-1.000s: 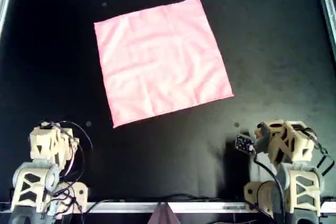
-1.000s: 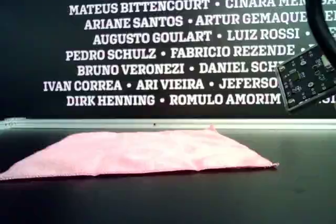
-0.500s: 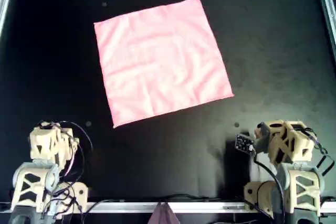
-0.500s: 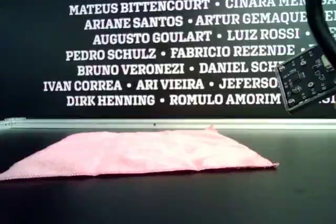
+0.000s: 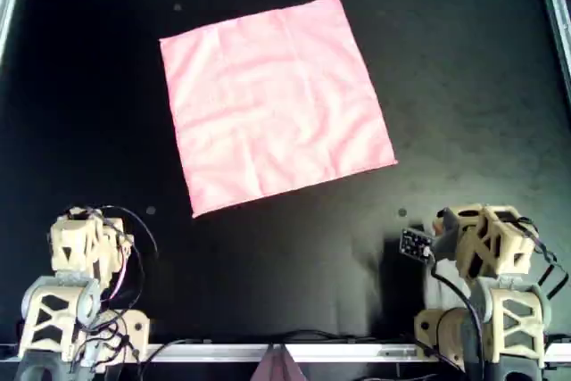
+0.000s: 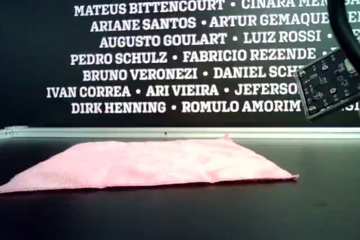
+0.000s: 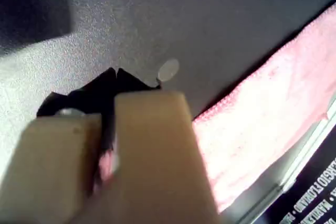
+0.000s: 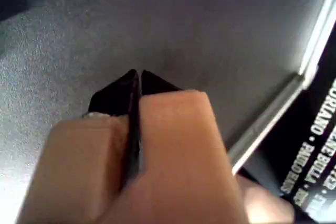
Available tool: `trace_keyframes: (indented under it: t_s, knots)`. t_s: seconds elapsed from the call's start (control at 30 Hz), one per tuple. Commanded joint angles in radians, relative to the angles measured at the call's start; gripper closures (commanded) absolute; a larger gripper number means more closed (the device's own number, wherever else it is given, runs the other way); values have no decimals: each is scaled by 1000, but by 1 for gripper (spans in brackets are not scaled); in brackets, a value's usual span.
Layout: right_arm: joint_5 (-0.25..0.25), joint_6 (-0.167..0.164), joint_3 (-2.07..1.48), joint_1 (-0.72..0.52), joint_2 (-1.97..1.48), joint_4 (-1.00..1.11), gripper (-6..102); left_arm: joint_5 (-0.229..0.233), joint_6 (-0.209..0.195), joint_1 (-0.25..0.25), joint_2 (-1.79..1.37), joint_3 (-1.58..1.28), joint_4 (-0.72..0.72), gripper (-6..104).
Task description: Fold a cloth
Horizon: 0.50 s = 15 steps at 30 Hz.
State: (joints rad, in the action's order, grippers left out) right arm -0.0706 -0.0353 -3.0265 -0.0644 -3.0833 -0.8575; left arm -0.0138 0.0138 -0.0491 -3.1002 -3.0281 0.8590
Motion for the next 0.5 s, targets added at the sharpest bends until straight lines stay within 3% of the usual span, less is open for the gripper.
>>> trace_keyframes:
  t_s: [0.0,0.47]
  knots:
    - [-5,3,-15,3,-35,-9,94,5,3,12,0,18,0,98]
    - [-3,-6,-15,2,-35,-6,93,-11,-6,9,-3,18,-20,97]
